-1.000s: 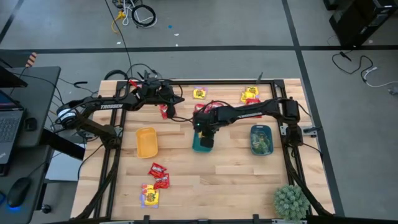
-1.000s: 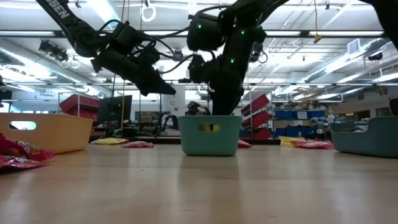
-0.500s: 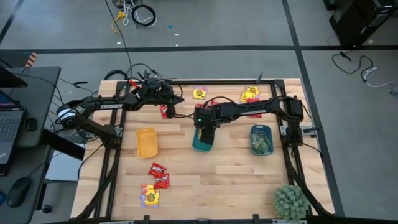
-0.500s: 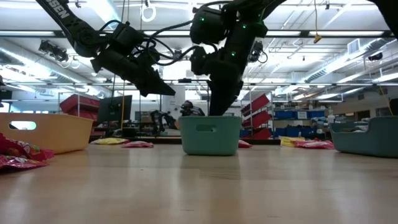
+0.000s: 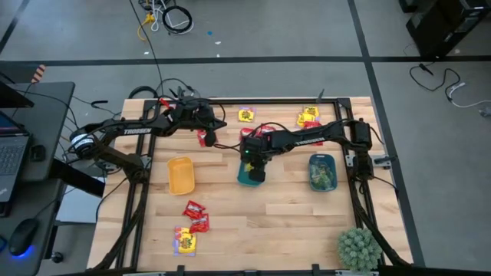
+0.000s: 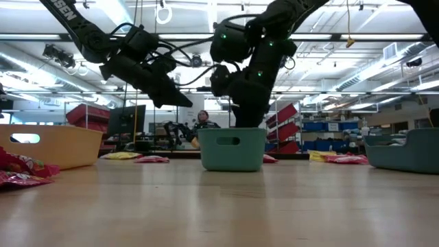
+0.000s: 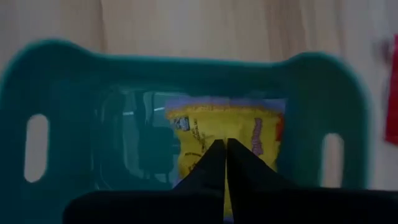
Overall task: Sort candy
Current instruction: Put the yellow candy pack into the green bin
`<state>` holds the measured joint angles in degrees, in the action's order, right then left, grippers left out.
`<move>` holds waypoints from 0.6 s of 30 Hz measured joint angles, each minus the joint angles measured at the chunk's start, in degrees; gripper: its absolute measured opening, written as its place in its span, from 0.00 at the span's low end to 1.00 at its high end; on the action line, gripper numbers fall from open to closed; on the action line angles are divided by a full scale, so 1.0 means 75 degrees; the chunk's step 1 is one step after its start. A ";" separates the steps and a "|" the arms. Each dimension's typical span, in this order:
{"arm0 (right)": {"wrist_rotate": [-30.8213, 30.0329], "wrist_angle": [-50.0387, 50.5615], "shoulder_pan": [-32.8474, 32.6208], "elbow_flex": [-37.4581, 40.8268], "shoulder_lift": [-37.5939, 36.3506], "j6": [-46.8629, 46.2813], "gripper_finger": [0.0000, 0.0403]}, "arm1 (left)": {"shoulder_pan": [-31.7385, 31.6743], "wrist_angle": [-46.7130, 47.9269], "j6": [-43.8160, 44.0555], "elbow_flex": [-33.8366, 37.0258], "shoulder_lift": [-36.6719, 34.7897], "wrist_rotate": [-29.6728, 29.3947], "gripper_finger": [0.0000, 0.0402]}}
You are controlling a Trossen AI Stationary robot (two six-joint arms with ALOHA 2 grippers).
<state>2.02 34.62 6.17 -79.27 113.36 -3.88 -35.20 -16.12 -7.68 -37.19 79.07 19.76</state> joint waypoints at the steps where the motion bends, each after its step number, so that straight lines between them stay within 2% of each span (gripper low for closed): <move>1: 0.0000 -0.0044 0.0003 0.0046 0.0000 -0.0002 0.01 | 0.0000 0.0036 0.0000 0.0000 0.0000 -0.0002 0.01; 7: 0.0079 -0.0409 0.0041 0.0364 0.0000 0.0160 0.00 | 0.0000 -0.0052 -0.0001 0.0000 0.0000 -0.0001 0.01; 13: -0.0152 -0.0285 0.0044 0.0192 -0.0206 0.0567 0.01 | 0.0006 -0.0325 0.0000 0.0000 0.0000 -0.0001 0.01; 16: -0.0298 -0.0332 0.0044 0.0123 -0.0670 0.0796 0.00 | 0.0009 -0.0734 0.0018 0.0008 0.0000 0.0115 0.00; 18: -0.0493 -0.0347 0.0044 0.0182 -0.0998 0.0943 0.00 | 0.0009 -0.1642 0.0194 0.0222 0.0000 0.0390 0.00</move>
<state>-1.68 32.02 6.50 -77.90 105.87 3.19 -35.14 -28.44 -6.23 -35.53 79.07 22.69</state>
